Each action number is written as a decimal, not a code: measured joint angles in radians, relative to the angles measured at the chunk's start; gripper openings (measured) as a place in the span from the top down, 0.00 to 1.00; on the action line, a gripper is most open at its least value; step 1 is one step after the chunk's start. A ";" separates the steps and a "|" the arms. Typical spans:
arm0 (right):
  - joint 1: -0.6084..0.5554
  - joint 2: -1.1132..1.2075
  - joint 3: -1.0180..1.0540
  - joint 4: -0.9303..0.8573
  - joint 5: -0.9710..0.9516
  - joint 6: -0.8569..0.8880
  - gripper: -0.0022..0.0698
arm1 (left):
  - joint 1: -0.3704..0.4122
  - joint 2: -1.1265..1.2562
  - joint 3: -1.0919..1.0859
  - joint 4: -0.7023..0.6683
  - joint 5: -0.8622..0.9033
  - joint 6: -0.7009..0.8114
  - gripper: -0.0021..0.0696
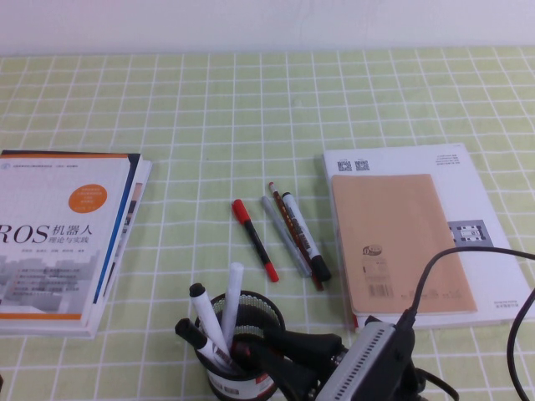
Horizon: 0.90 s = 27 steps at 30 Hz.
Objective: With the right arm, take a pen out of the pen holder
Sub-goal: 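Take a marker out of the pen holder and lay it on the table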
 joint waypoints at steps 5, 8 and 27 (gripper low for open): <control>0.000 0.000 0.000 0.006 0.000 0.000 0.86 | 0.000 0.000 0.000 0.000 0.000 0.000 0.98; 0.000 0.000 0.000 0.008 0.000 0.000 0.86 | 0.000 0.000 0.000 0.000 0.000 0.000 0.98; 0.000 -0.250 -0.003 0.119 0.162 -0.033 0.87 | 0.000 0.000 0.000 0.000 0.000 0.000 0.98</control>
